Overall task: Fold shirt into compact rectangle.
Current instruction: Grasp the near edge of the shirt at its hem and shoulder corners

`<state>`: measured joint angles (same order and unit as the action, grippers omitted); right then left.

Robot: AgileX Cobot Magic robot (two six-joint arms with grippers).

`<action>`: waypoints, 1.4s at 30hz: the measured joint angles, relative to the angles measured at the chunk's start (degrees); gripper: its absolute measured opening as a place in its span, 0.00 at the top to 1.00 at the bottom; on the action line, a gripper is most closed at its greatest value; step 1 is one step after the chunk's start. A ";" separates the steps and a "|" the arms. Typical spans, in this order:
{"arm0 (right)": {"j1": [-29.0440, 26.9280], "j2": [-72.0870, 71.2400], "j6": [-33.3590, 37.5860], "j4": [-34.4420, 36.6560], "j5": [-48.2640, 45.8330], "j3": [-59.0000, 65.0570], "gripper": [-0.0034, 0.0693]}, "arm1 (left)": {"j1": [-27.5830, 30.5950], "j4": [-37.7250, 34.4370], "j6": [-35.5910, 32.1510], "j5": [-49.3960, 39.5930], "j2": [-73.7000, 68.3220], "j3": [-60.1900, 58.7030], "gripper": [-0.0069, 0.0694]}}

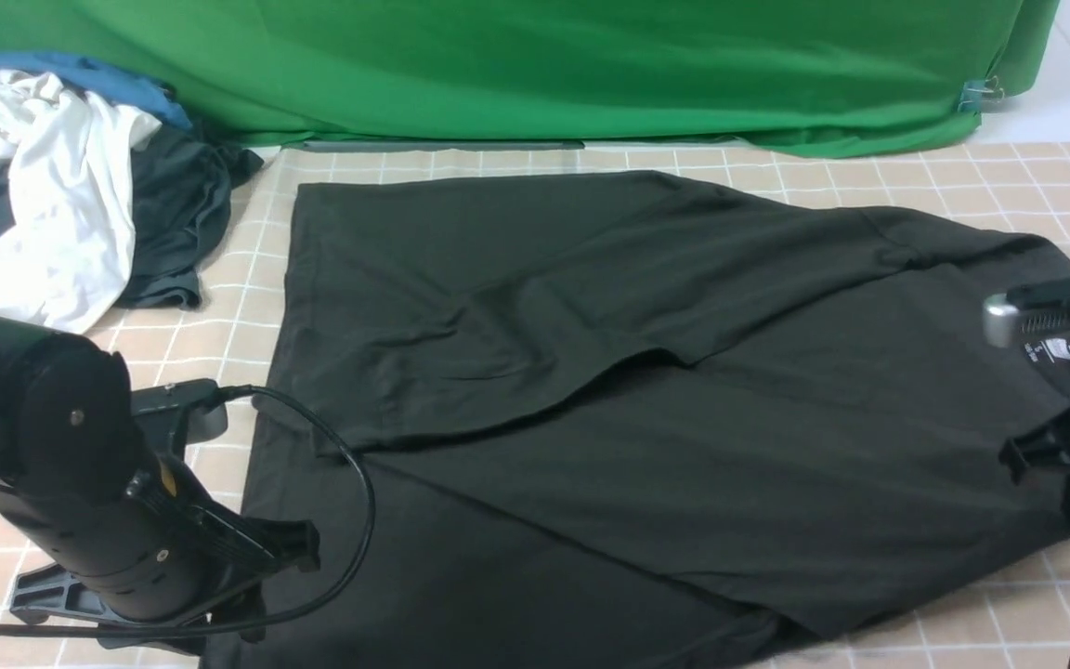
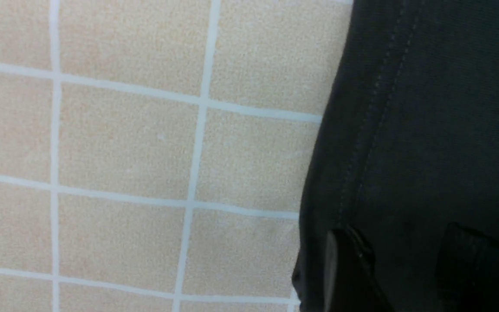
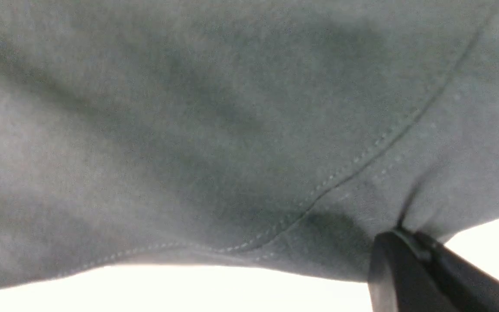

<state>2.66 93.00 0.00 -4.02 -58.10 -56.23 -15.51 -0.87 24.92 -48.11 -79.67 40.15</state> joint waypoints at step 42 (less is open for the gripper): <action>23.50 2.98 1.31 8.19 9.57 2.37 0.90 | 0.00 -4.43 -1.74 -3.95 0.07 0.00 0.86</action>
<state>26.15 95.98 1.31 4.16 -48.53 -53.86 -15.51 -5.30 23.19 -52.06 -79.60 40.15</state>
